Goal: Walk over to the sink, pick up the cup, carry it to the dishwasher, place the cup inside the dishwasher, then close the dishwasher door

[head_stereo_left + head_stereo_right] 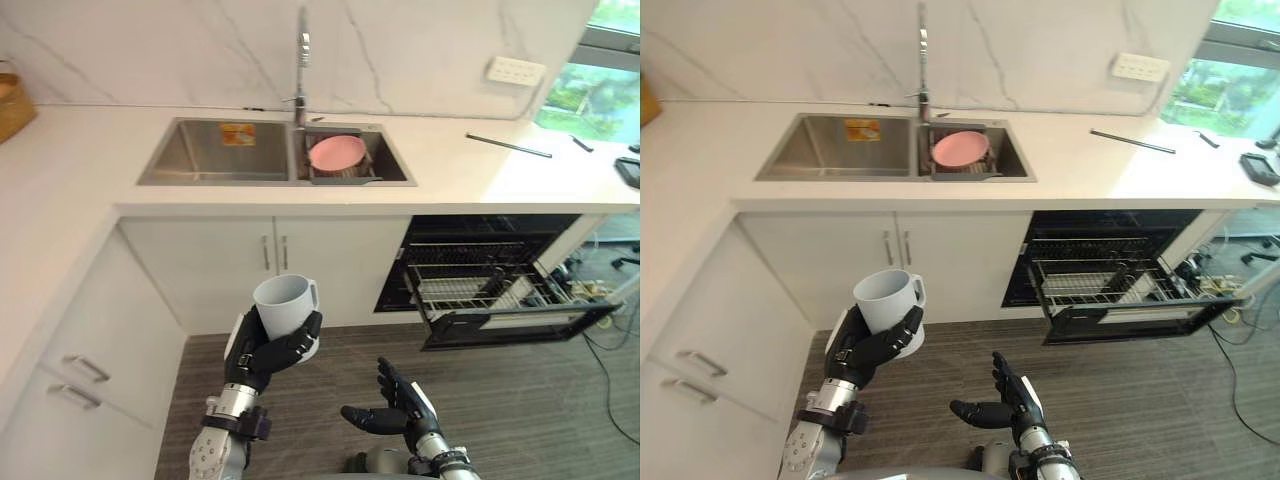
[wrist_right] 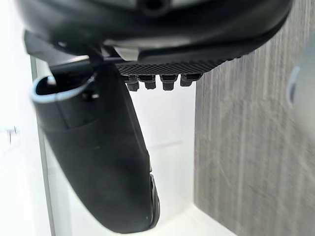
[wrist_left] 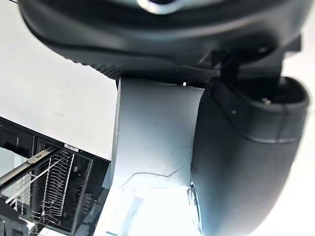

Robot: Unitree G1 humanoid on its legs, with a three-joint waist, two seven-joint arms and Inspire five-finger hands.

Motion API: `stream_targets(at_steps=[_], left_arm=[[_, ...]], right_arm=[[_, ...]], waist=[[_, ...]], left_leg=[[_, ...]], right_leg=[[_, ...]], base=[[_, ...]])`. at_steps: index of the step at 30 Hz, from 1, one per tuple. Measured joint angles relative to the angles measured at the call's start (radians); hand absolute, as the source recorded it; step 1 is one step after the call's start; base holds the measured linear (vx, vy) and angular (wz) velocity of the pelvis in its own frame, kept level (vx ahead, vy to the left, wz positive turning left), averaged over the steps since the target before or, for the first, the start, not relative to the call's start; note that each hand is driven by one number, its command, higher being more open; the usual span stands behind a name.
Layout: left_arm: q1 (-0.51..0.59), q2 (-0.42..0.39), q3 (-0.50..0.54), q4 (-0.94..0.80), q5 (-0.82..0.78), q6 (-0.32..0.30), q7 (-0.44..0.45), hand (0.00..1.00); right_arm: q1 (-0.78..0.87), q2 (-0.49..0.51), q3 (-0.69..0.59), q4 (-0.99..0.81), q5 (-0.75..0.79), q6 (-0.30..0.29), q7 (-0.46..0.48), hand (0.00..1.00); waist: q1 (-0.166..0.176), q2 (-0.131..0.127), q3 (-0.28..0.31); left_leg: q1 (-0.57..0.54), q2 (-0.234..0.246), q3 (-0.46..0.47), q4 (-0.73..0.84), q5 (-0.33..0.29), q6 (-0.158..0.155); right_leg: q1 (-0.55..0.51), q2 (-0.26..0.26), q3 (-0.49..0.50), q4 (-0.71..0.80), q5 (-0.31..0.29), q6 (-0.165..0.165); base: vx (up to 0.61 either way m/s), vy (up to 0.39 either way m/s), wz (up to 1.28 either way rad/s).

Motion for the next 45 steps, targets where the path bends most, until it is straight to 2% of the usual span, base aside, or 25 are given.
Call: stream_targets(at_steps=[3, 5, 6, 8, 9, 10, 11, 13, 15, 17, 18, 20, 23, 25, 27, 29, 30, 31, 32, 33, 34, 35, 36, 41, 45], left_arm=[[-0.015, -0.024, -0.010, 0.007, 0.001, -0.001, 0.011, 0.00], [-0.016, -0.026, -0.029, 0.008, 0.002, -0.005, 0.013, 0.00], [-0.017, -0.038, -0.051, 0.020, 0.004, -0.009, 0.016, 0.00], [-0.015, -0.047, -0.086, 0.036, 0.024, -0.012, 0.018, 0.00], [-0.006, -0.056, -0.104, 0.036, 0.027, -0.013, 0.017, 0.00], [-0.004, -0.061, -0.105, 0.036, 0.042, -0.013, 0.015, 0.00], [-0.004, -0.061, -0.104, 0.036, 0.042, -0.013, 0.014, 0.00], [-0.005, -0.061, -0.098, 0.032, 0.040, -0.021, 0.007, 0.00], [-0.005, -0.061, -0.090, 0.016, 0.040, -0.034, 0.004, 0.00], [-0.005, -0.070, -0.085, 0.010, 0.040, -0.034, 0.005, 0.00], [-0.005, -0.081, -0.079, 0.010, 0.040, -0.034, 0.012, 0.00], [-0.005, -0.093, -0.074, 0.010, 0.040, -0.032, 0.030, 0.00], [-0.009, -0.104, -0.071, 0.004, 0.044, -0.032, 0.044, 0.00], [-0.009, -0.101, -0.063, -0.006, 0.056, -0.032, 0.065, 0.00], [-0.010, -0.093, -0.042, -0.024, 0.057, -0.032, 0.079, 0.00], [-0.008, -0.079, -0.035, -0.030, 0.056, -0.032, 0.082, 0.00], [-0.008, -0.063, -0.032, -0.041, 0.056, -0.032, 0.084, 0.00], [-0.016, -0.045, -0.030, -0.055, 0.056, -0.032, 0.084, 0.00], [-0.034, -0.044, -0.031, -0.056, 0.054, -0.033, 0.085, 0.00], [-0.047, -0.044, -0.032, -0.056, 0.051, -0.033, 0.085, 0.00], [-0.084, -0.041, -0.032, -0.049, 0.049, -0.033, 0.085, 0.00], [-0.096, -0.035, -0.030, -0.048, 0.049, -0.034, 0.087, 0.00], [-0.117, -0.052, -0.032, -0.036, 0.049, -0.011, 0.104, 0.00], [-0.114, -0.082, -0.060, -0.029, 0.061, -0.009, 0.124, 0.00], [-0.102, -0.077, -0.054, -0.002, 0.061, -0.009, 0.133, 0.00]], right_arm=[[-0.022, -0.030, -0.009, 0.011, 0.000, 0.000, -0.001, 1.00], [-0.009, -0.026, -0.005, 0.012, 0.000, 0.005, -0.002, 1.00], [-0.002, -0.027, -0.004, 0.011, 0.000, 0.010, -0.003, 1.00], [-0.001, -0.037, -0.008, 0.011, 0.001, 0.012, -0.008, 1.00], [-0.003, -0.047, -0.008, 0.007, 0.001, 0.012, -0.015, 1.00], [-0.006, -0.047, -0.007, 0.000, 0.001, 0.012, -0.024, 1.00], [-0.007, -0.047, -0.008, -0.004, 0.001, 0.012, -0.026, 1.00], [-0.011, -0.052, -0.011, -0.022, 0.002, 0.009, -0.029, 1.00], [-0.013, -0.051, -0.020, -0.035, 0.002, 0.010, -0.022, 1.00], [-0.014, -0.051, -0.019, -0.036, 0.001, 0.011, -0.013, 1.00], [-0.023, -0.052, -0.023, -0.028, 0.001, 0.015, -0.002, 1.00], [-0.037, -0.052, -0.021, -0.009, -0.001, 0.018, 0.006, 1.00], [-0.042, -0.058, -0.021, -0.002, -0.002, 0.020, 0.025, 1.00], [-0.032, -0.054, -0.017, 0.008, -0.002, 0.021, 0.048, 1.00], [-0.032, -0.053, -0.019, 0.018, 0.000, 0.021, 0.049, 1.00], [-0.008, -0.054, -0.017, 0.022, 0.000, 0.023, 0.050, 1.00], [0.003, -0.058, -0.015, 0.021, 0.000, 0.022, 0.055, 1.00], [0.006, -0.058, -0.002, 0.022, 0.000, 0.023, 0.062, 1.00], [0.009, -0.057, 0.003, 0.021, 0.000, 0.022, 0.071, 1.00], [0.008, -0.054, 0.004, 0.017, 0.000, 0.022, 0.081, 1.00], [0.006, -0.043, 0.009, 0.013, 0.002, 0.022, 0.099, 1.00], [0.004, -0.041, 0.021, 0.006, 0.004, 0.022, 0.105, 1.00], [0.000, -0.049, 0.031, -0.006, 0.021, 0.024, 0.123, 1.00], [-0.023, -0.052, 0.043, -0.040, 0.053, 0.083, 0.133, 1.00], [-0.039, -0.051, 0.041, -0.055, 0.058, 0.124, 0.113, 1.00]], waist=[[-0.007, 0.054, 0.016], [-0.005, 0.044, 0.024], [-0.007, 0.048, 0.032], [-0.006, 0.062, 0.045], [0.002, 0.079, 0.055], [0.009, 0.090, 0.056], [0.012, 0.087, 0.058], [0.019, 0.083, 0.056], [0.023, 0.080, 0.057], [0.023, 0.080, 0.056], [0.025, 0.081, 0.055], [0.036, 0.084, 0.051], [0.039, 0.097, 0.023], [0.038, 0.063, 0.007], [0.043, 0.056, 0.003], [0.043, 0.055, -0.003], [0.042, 0.058, -0.006], [0.033, 0.060, -0.009], [0.027, 0.062, -0.018], [0.023, 0.059, -0.020], [0.025, 0.050, -0.021], [0.027, 0.040, -0.019], [0.022, 0.065, -0.014], [0.047, 0.075, -0.020], [0.052, 0.064, -0.017]], left_leg=[[-0.018, 0.046, -0.001, 0.065, -0.028, -0.016], [-0.058, 0.081, -0.002, 0.195, -0.027, -0.012], [-0.104, 0.136, -0.020, 0.337, -0.016, -0.009], [-0.180, 0.208, -0.069, 0.600, 0.047, -0.001], [-0.239, 0.261, -0.096, 0.769, 0.078, 0.014], [-0.291, 0.275, -0.114, 0.866, 0.059, 0.032], [-0.310, 0.267, -0.115, 0.875, 0.049, 0.036], [-0.368, 0.219, -0.115, 0.788, 0.004, 0.021], [-0.404, 0.144, -0.131, 0.521, -0.024, 0.003], [-0.405, 0.079, -0.189, 0.290, -0.012, -0.013], [-0.407, 0.053, -0.223, 0.175, 0.023, -0.011], [-0.398, 0.043, -0.232, 0.111, 0.095, 0.001], [-0.385, 0.040, -0.220, 0.101, 0.156, 0.042], [-0.344, 0.005, -0.207, 0.083, 0.127, 0.060], [-0.286, -0.013, -0.205, 0.043, 0.122, 0.066], [-0.234, -0.017, -0.222, 0.021, 0.122, 0.066], [-0.205, -0.010, -0.232, 0.000, 0.123, 0.068], [-0.179, -0.007, -0.261, -0.020, 0.123, 0.068], [-0.171, -0.001, -0.286, -0.037, 0.123, 0.068], [-0.171, 0.002, -0.293, -0.041, 0.123, 0.067], [-0.173, 0.000, -0.303, -0.040, 0.117, 0.057], [-0.172, -0.010, -0.304, -0.038, 0.107, 0.044], [-0.170, 0.019, -0.322, -0.023, 0.092, 0.026], [-0.177, 0.034, -0.343, -0.031, 0.096, 0.024], [-0.187, 0.029, -0.353, -0.044, 0.104, 0.024]], right_leg=[[-0.012, 0.052, 0.022, 0.000, -0.044, 0.003], [0.006, 0.070, 0.012, -0.011, -0.079, -0.008], [0.039, 0.084, -0.004, -0.024, -0.084, -0.014], [0.095, 0.129, 0.012, -0.034, -0.102, -0.031], [0.143, 0.175, 0.035, -0.069, -0.109, -0.043], [0.175, 0.198, 0.061, -0.091, -0.111, -0.045], [0.186, 0.201, 0.081, -0.099, -0.112, -0.047], [0.205, 0.202, 0.126, -0.134, -0.111, -0.046], [0.221, 0.199, 0.182, -0.176, -0.107, -0.039], [0.223, 0.198, 0.226, -0.186, -0.100, -0.030], [0.225, 0.199, 0.256, -0.187, -0.091, -0.016], [0.229, 0.204, 0.304, -0.183, -0.098, -0.008], [0.200, 0.205, 0.340, -0.107, -0.171, 0.008], [0.196, 0.164, 0.332, -0.040, -0.230, 0.052], [0.200, 0.137, 0.278, 0.037, -0.232, 0.058], [0.209, 0.124, 0.240, 0.098, -0.227, 0.066], [0.195, 0.114, 0.206, 0.168, -0.221, 0.084], [0.155, 0.084, 0.141, 0.249, -0.255, 0.084], [0.123, 0.049, 0.105, 0.252, -0.297, 0.092], [0.111, 0.032, 0.098, 0.227, -0.301, 0.095], [0.115, -0.013, 0.089, 0.057, -0.235, 0.109], [0.118, -0.035, 0.087, 0.012, -0.165, 0.111], [0.143, -0.009, 0.069, 0.006, -0.165, 0.103], [0.166, 0.015, 0.046, -0.037, -0.154, 0.086], [0.166, 0.012, 0.045, -0.059, -0.129, 0.095]], base=[[0.18, -0.124, -0.48], [0.14, -0.164, -0.25], [0.14, -0.157, -0.18], [0.16, -0.144, -0.36], [0.18, -0.093, -0.69], [0.16, -0.070, -0.77], [0.11, -0.034, -0.86], [0.11, -0.022, -0.80], [0.16, 0.000, -0.80], [0.18, 0.022, -0.71], [0.19, 0.039, -0.74], [0.25, 0.086, -0.83], [0.26, 0.116, -0.46], [0.34, 0.162, -0.07], [0.34, 0.103, -0.13], [0.24, 0.048, -0.16], [0.21, 0.007, -0.08], [0.24, -0.029, 0.04], [0.19, -0.054, 0.15], [0.19, -0.109, 0.28], [0.16, -0.106, 0.21], [0.18, -0.135, 0.31], [0.13, -0.131, 0.16], [0.01, -0.073, 0.12], [-0.08, 0.041, 0.04]])
